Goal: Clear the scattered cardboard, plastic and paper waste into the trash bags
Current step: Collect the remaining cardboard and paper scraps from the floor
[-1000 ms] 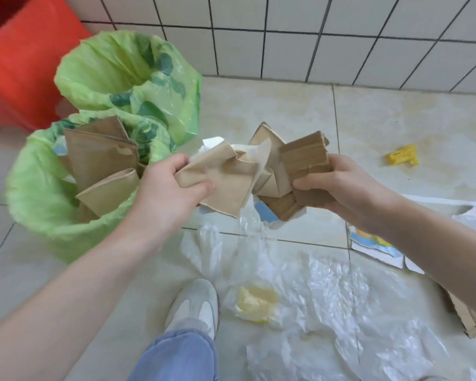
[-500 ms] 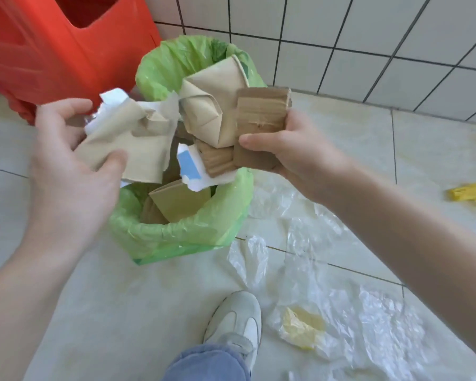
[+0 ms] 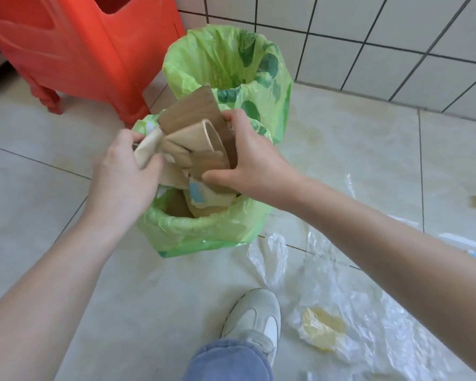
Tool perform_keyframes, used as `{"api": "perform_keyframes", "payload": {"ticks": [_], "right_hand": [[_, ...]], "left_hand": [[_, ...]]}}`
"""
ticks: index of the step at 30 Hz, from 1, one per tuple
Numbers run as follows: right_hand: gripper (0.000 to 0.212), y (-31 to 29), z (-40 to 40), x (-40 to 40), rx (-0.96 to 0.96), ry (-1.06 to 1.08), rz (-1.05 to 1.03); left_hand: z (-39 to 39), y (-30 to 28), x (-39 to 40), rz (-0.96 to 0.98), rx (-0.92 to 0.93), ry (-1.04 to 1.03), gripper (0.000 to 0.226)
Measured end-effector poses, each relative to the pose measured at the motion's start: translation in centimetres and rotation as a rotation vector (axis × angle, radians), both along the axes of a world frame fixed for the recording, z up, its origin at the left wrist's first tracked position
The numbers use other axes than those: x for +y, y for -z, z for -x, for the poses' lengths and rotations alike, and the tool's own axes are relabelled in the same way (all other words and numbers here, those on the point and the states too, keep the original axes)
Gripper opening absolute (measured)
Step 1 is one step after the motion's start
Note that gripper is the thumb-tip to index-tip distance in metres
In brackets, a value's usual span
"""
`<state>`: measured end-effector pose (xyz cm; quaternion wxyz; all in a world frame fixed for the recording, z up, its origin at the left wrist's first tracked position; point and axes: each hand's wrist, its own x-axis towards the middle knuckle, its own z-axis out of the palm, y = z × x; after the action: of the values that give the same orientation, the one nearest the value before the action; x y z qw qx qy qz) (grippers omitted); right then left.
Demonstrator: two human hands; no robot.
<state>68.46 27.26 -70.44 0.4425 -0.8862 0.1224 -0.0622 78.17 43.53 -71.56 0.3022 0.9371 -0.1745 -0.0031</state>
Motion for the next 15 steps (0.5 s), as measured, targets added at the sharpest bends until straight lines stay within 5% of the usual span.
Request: {"api": "perform_keyframes", "payload": {"ticks": [4, 9, 15], "right_hand": [[0.059, 0.0, -0.2, -0.5, -0.025, 0.068, -0.063], [0.021, 0.2, -0.6, -1.6, -0.015, 0.069, 0.199], [0.023, 0.4, -0.7, -1.7, 0.008, 0.051, 0.245]], "left_hand": [[-0.4, -0.3, -0.1, -0.04, 0.02, -0.015, 0.039], [-0.9, -1.3, 0.8, 0.063, -0.106, -0.091, 0.028], [-1.2, -0.2, -0.5, -0.043, 0.005, -0.028, 0.018]]}}
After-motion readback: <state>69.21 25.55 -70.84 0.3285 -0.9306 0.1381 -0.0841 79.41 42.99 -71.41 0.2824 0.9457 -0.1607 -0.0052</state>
